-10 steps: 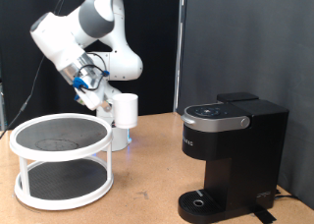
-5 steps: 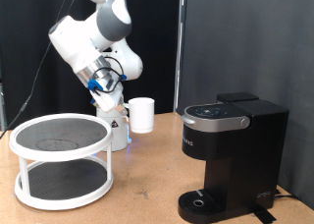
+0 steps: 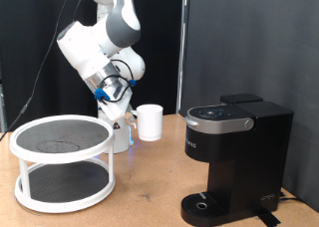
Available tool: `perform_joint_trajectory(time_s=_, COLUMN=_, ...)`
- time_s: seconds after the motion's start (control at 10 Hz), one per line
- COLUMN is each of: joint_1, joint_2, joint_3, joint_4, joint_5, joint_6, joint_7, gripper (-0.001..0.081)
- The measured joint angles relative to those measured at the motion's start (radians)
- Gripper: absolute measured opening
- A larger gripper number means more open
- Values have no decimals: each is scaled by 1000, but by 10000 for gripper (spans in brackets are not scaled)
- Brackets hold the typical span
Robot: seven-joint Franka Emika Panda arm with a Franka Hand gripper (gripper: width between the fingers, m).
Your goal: Make a cup of coffee with the keurig machine
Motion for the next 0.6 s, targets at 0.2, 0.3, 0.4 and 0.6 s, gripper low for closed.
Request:
perform_joint_trajectory(time_s=0.2, joint_1=0, joint_2=2, joint_3=0, joint_4=-1, joint_5=3, joint_6=-3, joint_7=0, gripper=76)
perform_joint_trajectory(time_s=0.3, joint_1=0, joint_2=8, joint_3=0, joint_4=-4, joint_5=6, joint_6=-4, joint_7=1, gripper=76)
perform_joint_trajectory(time_s=0.4, joint_1=0, joint_2=21, joint_3=5, joint_4=-10, joint_5=6, joint_6=8, joint_7=6, gripper=76)
perform_joint_trajectory(time_s=0.6, joint_1=1, joint_2=72, joint_3=35, joint_4=-23, joint_5=6, joint_6=72, joint_7=27, gripper=76)
